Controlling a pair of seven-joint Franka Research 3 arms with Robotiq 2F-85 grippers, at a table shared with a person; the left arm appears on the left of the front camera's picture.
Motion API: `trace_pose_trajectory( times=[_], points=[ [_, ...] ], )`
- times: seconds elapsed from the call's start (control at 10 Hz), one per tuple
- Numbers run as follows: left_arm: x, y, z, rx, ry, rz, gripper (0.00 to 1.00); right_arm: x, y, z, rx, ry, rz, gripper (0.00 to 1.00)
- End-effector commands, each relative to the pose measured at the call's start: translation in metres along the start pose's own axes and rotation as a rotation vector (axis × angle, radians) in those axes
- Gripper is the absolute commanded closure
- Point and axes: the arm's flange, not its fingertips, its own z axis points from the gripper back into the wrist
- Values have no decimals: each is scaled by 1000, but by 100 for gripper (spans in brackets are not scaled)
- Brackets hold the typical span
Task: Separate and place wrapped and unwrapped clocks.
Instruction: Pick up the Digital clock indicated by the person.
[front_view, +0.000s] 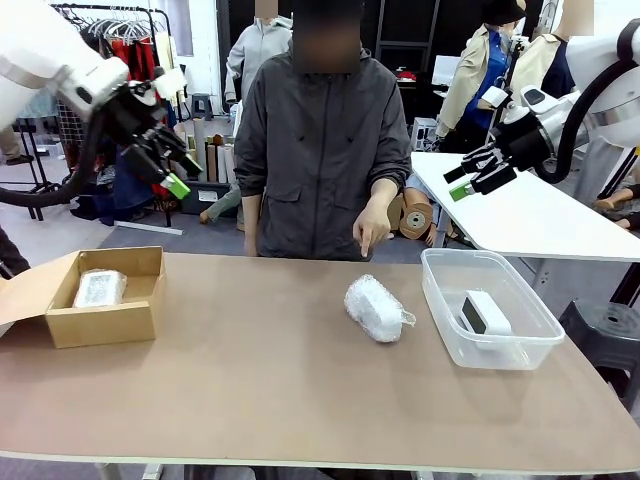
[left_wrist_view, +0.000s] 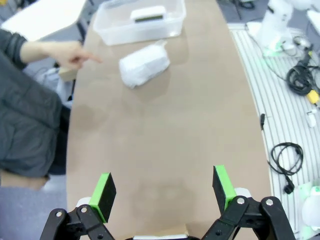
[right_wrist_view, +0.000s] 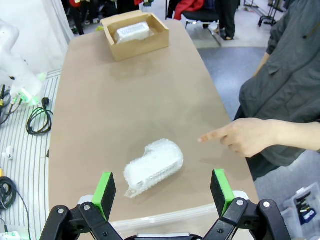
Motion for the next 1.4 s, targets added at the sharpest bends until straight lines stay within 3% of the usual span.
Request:
trace_pose_trajectory(
  times=[0.0, 0.1, 0.6, 0.7, 0.9, 1.0, 1.3],
  points=[
    [17, -7, -34, -25, 25, -74, 0, 1, 0, 1, 2, 0, 5, 0],
    [35, -9, -54, -34, 11, -27, 0, 1, 0, 1, 2, 0, 5, 0],
    [78, -12, -152, 102, 207, 44, 0, 1, 0, 1, 2, 0, 5, 0],
    [78, -14, -164, 59, 259, 76, 0, 1, 0, 1, 2, 0, 5, 0],
    [73, -4, -150, -2, 152, 67, 0, 1, 0, 1, 2, 0, 5, 0],
    [79, -14, -171, 64, 213, 46, 0, 1, 0, 1, 2, 0, 5, 0],
    [79, -14, -171, 64, 213, 46, 0, 1, 0, 1, 2, 0, 5, 0]
  ],
)
